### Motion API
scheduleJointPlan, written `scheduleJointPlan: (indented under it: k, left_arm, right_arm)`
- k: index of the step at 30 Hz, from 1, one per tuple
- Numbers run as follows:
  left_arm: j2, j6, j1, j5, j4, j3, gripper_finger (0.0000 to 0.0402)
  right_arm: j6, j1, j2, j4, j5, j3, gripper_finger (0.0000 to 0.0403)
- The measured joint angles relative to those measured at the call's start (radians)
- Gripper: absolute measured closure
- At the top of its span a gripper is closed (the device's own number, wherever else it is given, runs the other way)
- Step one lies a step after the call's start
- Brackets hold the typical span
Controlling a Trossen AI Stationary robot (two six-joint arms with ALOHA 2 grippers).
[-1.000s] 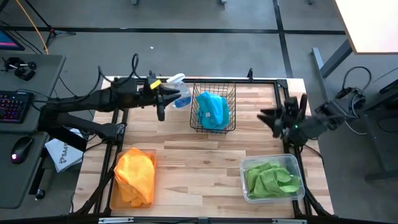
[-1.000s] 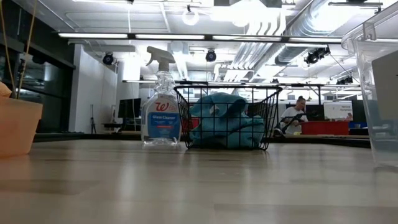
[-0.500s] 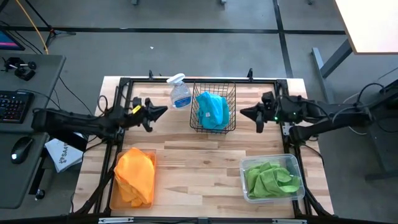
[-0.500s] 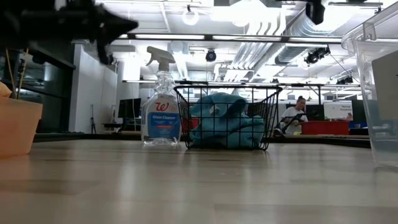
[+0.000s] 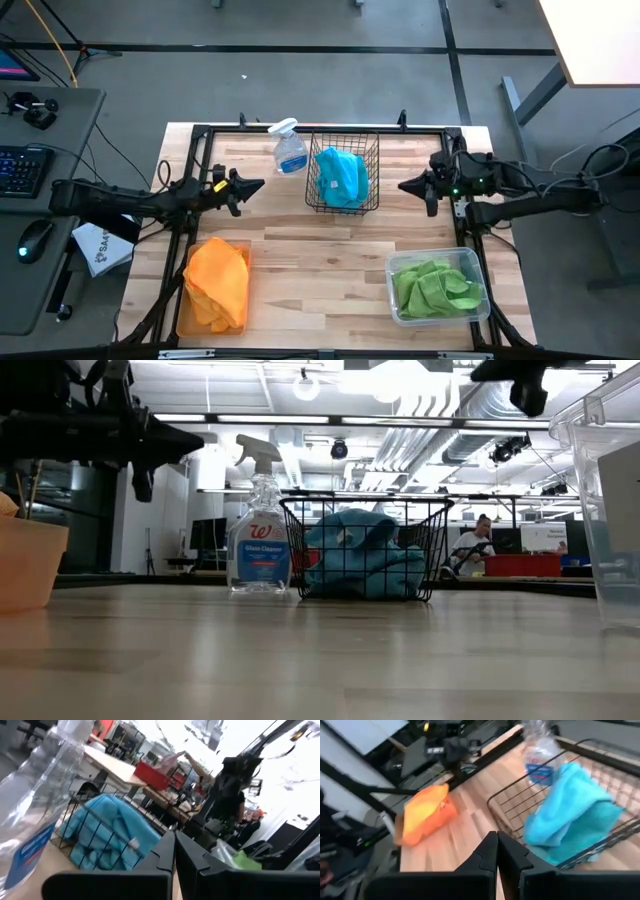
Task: Sort microfiber towel by color & place in baskets
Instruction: Return to Home Position
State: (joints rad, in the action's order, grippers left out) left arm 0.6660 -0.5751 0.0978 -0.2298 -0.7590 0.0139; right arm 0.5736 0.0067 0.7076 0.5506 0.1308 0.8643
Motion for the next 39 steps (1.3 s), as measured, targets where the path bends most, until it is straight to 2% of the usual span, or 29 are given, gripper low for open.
scheduleJointPlan:
  k: [5, 8, 14, 20, 25, 33, 36, 39]
  left_arm:
    - [0.001, 0.001, 0.0, 0.001, 0.003, 0.001, 0.0401]
    - [0.001, 0.002, 0.0, 0.002, 0.015, 0.001, 0.0401]
    - [0.001, 0.003, 0.0, 0.002, 0.034, 0.0, 0.0401]
    - [0.001, 0.003, 0.0, 0.003, 0.038, 0.0, 0.0401]
    - [0.001, 0.003, 0.0, 0.003, 0.038, 0.0, 0.0401]
    - [0.001, 0.003, 0.0, 0.003, 0.038, 0.0, 0.0401]
    - [0.001, 0.003, 0.0, 0.003, 0.037, 0.0, 0.0401]
    - [0.001, 0.002, 0.0, 0.003, 0.037, 0.0, 0.0401]
  right_arm:
    - [-0.028, -0.017, -0.084, -0.183, -0.098, -0.199, 0.0402]
    - [-0.072, -0.074, -0.142, -0.301, -0.133, -0.31, 0.0402]
    - [-0.108, -0.171, -0.325, -0.394, -0.244, -0.446, 0.0403]
    - [-0.079, -0.141, -0.546, -0.399, -0.27, -0.53, 0.0403]
    - [-0.05, -0.095, -0.669, -0.466, -0.25, -0.611, 0.0403]
    - [-0.028, -0.058, -0.702, -0.814, -0.213, -0.82, 0.0403]
    - [-0.049, -0.058, -0.704, -0.865, -0.209, -0.855, 0.0403]
    - [-0.05, -0.058, -0.703, -0.835, -0.216, -0.855, 0.0403]
